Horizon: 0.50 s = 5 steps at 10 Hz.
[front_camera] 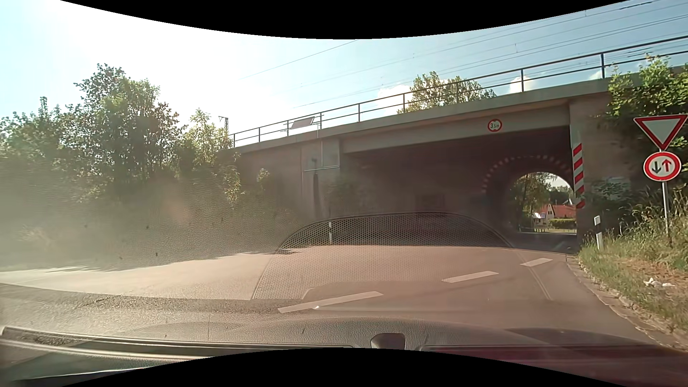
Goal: Follow the waypoints while adhering to traffic rules and regulations
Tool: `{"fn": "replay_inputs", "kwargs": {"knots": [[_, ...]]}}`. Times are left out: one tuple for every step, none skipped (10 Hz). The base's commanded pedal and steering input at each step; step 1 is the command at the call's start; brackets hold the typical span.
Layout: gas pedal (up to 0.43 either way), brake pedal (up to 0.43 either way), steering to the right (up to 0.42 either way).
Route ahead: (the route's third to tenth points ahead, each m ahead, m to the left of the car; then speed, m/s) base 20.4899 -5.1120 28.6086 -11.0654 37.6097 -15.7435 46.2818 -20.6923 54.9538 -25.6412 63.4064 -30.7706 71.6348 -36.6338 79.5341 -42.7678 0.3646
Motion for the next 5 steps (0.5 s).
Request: {"fn": "replay_inputs", "kwargs": {"knots": [[0.0,0.171,0.136],[0.0,0.177,0.136],[0.0,0.183,0.136],[0.0,0.183,0.136],[0.0,0.183,0.136]]}}
